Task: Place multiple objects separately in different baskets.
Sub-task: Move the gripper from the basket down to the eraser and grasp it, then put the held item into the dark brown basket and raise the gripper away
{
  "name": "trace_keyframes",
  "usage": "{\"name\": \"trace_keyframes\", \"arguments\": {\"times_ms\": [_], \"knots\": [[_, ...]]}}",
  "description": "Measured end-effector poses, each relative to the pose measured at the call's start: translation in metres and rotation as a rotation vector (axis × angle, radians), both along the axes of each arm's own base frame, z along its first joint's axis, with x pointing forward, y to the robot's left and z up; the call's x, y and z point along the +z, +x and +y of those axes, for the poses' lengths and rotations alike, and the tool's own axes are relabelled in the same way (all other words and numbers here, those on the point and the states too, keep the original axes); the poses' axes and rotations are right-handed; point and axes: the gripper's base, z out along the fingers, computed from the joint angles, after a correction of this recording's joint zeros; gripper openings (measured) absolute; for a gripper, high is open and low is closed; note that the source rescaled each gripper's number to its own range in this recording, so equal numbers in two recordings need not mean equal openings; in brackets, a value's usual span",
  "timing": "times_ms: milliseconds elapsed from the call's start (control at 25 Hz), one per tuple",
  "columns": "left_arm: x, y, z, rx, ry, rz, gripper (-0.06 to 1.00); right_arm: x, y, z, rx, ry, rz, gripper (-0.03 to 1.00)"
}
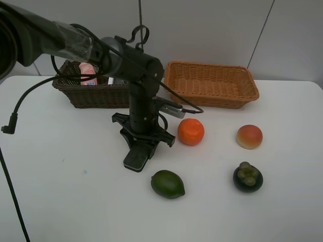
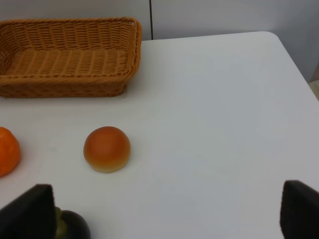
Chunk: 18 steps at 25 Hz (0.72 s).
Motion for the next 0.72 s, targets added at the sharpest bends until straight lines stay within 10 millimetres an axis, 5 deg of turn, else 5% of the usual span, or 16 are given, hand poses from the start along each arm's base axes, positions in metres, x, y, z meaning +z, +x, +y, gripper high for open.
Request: {"name": "trace_keyframes", "arguments": {"times_ms": [200,440,600,720], "knots": [[0.015,0.005,-0.004,-0.012,-0.011,-0.014,0.54,0.000,0.000,0.000,0.000,0.000,0.000,0.98],[0.110,0.056,-0.009,0.015,-0.172,-0.263,0.54,0.000,0.000,0.000,0.000,0.000,0.000,0.98],[0.160,0.099,0.020,0.114,-0.254,-0.419,0.54,0.000,0.000,0.000,0.000,0.000,0.000,0.98],[0.179,0.125,0.056,0.202,-0.275,-0.500,0.54,0.000,0.000,0.000,0.000,0.000,0.000,0.98]]}}
